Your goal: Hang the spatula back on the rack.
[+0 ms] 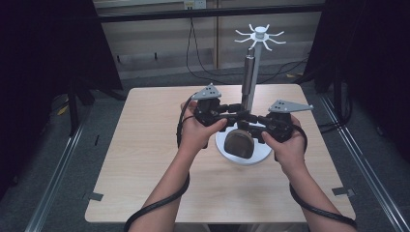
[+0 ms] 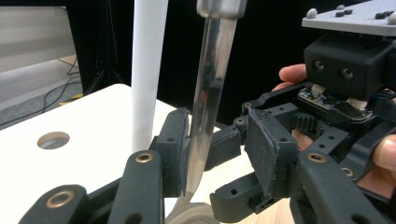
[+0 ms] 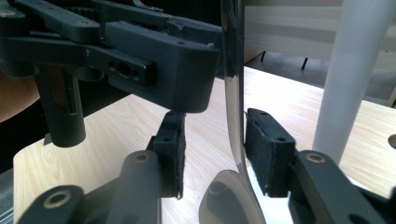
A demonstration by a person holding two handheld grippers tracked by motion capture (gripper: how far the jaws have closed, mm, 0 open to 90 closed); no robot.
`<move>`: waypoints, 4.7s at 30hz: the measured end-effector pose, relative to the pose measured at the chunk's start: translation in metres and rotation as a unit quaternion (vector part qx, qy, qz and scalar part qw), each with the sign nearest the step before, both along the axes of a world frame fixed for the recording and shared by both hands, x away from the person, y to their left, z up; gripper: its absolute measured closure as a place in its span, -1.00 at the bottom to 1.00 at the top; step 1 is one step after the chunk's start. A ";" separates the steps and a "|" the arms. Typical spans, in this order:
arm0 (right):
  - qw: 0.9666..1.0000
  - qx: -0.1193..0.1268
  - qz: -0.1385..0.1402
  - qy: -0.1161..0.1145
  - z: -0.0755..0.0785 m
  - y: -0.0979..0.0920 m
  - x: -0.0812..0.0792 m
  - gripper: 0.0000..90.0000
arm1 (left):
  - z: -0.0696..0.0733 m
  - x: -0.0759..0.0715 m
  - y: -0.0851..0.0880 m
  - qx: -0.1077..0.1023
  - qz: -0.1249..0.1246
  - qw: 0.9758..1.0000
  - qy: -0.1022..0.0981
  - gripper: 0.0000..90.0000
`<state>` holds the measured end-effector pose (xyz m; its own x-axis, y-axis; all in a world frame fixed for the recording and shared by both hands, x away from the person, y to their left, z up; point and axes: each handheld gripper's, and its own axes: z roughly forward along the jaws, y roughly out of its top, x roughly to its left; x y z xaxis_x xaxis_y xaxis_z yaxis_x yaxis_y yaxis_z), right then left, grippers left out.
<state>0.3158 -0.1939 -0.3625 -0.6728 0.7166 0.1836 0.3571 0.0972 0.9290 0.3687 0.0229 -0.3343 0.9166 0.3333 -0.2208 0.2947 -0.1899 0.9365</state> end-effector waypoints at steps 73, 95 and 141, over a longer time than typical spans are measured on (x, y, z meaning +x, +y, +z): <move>0.999 -0.027 -0.027 0.009 -0.034 -0.038 -0.023 -0.50 | -0.045 -0.020 0.050 0.064 0.058 0.996 -0.019 -0.58; 0.999 -0.036 -0.018 0.012 -0.054 -0.045 -0.033 -0.53 | -0.078 -0.030 0.071 0.083 0.070 0.994 -0.004 -0.59; 0.997 -0.061 -0.028 0.026 -0.086 -0.067 -0.048 -0.57 | -0.116 -0.044 0.112 0.096 0.091 0.991 0.020 -0.65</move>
